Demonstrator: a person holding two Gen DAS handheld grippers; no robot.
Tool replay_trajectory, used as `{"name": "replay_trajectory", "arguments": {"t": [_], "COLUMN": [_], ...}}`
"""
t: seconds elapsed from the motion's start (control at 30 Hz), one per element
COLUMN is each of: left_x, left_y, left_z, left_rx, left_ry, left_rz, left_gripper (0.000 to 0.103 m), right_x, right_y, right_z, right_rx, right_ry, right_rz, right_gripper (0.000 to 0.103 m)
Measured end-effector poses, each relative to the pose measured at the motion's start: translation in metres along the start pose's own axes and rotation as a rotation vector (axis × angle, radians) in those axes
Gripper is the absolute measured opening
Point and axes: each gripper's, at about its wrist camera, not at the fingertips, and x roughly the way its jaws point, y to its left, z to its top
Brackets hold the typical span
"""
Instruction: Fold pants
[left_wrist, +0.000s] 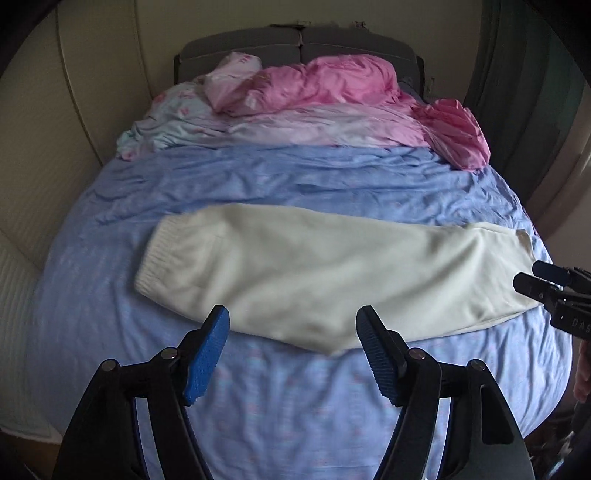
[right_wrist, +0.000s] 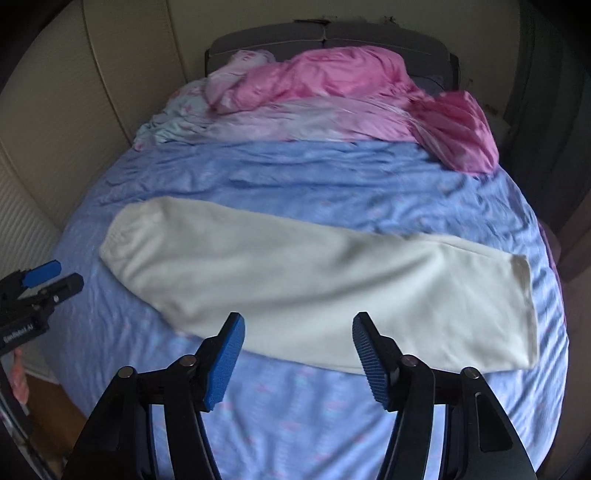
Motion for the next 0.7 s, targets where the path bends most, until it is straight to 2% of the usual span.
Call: {"name": "replay_trajectory", "arguments": {"t": [0.2, 0.43, 0.5, 0.57, 0.7], "left_x": [0.012, 0.079, 0.099, 0.126, 0.177], "left_y": [0.121, 0.224, 0.238, 0.254, 0.273], "left_z": [0.008, 0.038, 0.048, 0.062, 0.083], "left_rx": [0.041, 0.085, 0.098, 0.102, 0.071], "left_ry": [-0.039, -0.024, -0.017, 0.001, 0.049], "left_rz": [-0.083, -0.194, -0.225, -0.289, -0.381], "left_gripper": [0.072, 0.072, 0.072, 0.072, 0.071], "right_x": [0.021, 0.077, 0.097, 0.117, 0.153], "right_y": [0.103, 0.211, 0.232, 0.25, 0.275], "right_z": [0.022, 0.051, 0.06, 0.068, 0.085], "right_rx": [0.028, 0.019, 0.009, 0.004, 0.012], "right_ry": [-0.044, -0.083, -0.084, -0.079, -0.082], "right_rz": [-0.025, -0.027, -0.015, -0.014, -0.008], "right_gripper": [0.063, 0.063, 0.063, 0.063, 0.063]}}
